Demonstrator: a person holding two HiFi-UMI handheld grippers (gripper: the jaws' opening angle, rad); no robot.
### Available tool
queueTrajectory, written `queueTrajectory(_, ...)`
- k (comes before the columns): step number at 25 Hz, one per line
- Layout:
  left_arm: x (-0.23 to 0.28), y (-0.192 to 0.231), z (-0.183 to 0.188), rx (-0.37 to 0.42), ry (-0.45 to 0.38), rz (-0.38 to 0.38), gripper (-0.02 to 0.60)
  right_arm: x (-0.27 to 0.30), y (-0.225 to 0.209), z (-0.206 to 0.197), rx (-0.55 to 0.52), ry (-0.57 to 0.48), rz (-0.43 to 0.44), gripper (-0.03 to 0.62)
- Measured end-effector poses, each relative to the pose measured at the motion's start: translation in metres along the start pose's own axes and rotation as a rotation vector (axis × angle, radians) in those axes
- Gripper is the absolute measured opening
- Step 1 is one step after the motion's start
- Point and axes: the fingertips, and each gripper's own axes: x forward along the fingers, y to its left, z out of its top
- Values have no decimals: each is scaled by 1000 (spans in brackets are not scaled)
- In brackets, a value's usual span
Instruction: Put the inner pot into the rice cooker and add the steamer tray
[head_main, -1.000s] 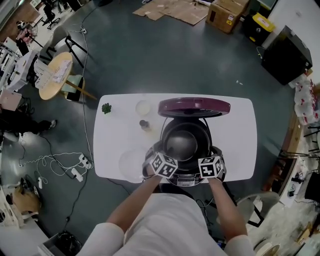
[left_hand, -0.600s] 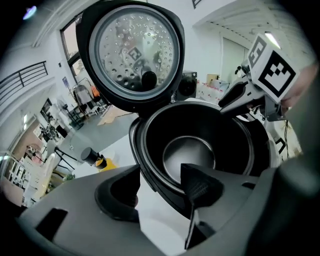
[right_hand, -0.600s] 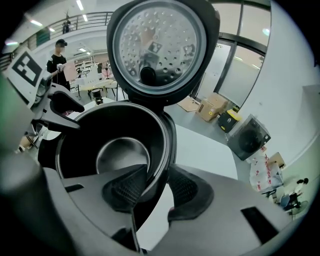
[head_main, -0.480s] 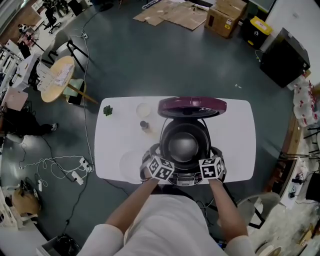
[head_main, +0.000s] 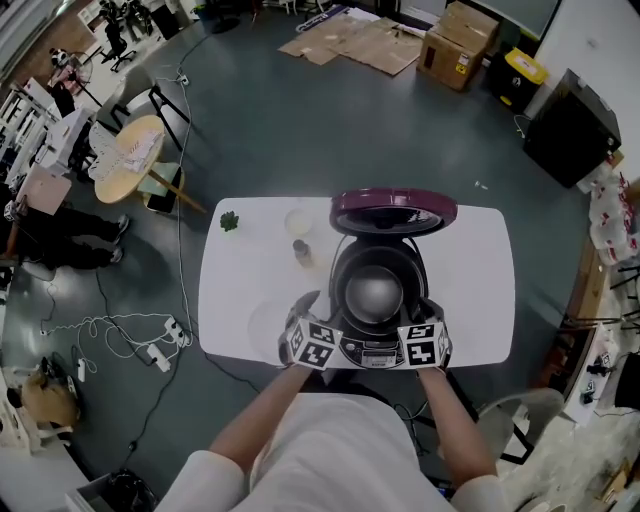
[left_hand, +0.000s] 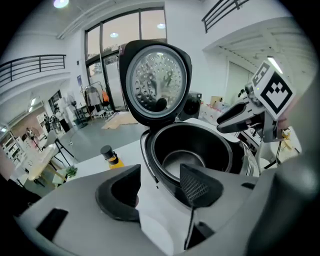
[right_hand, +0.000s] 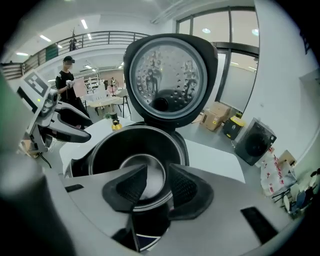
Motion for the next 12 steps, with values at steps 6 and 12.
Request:
queueTrajectory(6,-26,12,-16,-45,-30,-3,255,-16,41,20,-10,-50,69,152)
queueTrajectory(12,-47,33,-36,-85,-53,-22,252,-19,93,44,-15,-70,134,152)
